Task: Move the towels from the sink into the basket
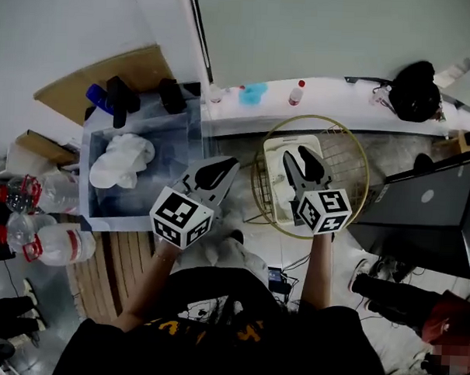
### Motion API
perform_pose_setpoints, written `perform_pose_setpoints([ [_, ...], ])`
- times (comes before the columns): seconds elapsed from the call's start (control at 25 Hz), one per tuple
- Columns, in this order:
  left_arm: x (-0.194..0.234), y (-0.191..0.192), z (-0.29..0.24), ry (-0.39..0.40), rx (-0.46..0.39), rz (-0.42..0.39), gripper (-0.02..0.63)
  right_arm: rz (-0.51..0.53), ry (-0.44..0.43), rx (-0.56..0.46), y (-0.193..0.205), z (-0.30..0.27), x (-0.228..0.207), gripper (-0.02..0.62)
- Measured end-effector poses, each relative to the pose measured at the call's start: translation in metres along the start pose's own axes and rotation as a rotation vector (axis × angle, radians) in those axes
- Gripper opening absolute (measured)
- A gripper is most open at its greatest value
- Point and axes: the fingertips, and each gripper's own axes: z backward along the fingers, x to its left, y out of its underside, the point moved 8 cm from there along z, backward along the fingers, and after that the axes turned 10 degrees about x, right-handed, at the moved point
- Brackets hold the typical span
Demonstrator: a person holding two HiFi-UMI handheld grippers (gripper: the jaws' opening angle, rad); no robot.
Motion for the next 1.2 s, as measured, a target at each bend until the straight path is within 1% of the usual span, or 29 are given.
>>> perform_pose_setpoints([
  [0.12,0.014,0.011,0.035,-0.041,-0.01,0.023,0.015,0.039,-0.064,-0.012,-0.013,-0.008,0.048,0.161],
  [0.24,0.034,0.025,0.073,-0.074,-0.022,0.042,0.015,0.09,-0.11,-0.016,-0.023,-0.023,0.099,0.161],
  [0.36,0.056,0.04,0.113,-0.114,-0.033,0.064,0.015,0.13,-0.156,-0.012,-0.031,-0.042,0.148,0.156],
  [0.64,0.113,0.081,0.209,-0.217,-0.069,0.135,0.015,0.203,-0.298,0.013,-0.039,-0.097,0.267,0.156],
  [0.8,0.15,0.104,0.259,-0.287,-0.083,0.182,0.015,0.267,-0.39,0.058,-0.034,-0.137,0.336,0.156],
  [0.92,0.173,0.122,0.293,-0.334,-0.09,0.219,0.015,0.322,-0.439,0.103,-0.024,-0.169,0.38,0.158],
  [1.08,0.196,0.143,0.328,-0.382,-0.084,0.258,0.015,0.382,-0.487,0.161,-0.005,-0.212,0.426,0.17],
  [1.2,0.207,0.155,0.348,-0.409,-0.079,0.282,0.015,0.451,-0.493,0.232,0.015,-0.245,0.449,0.206],
])
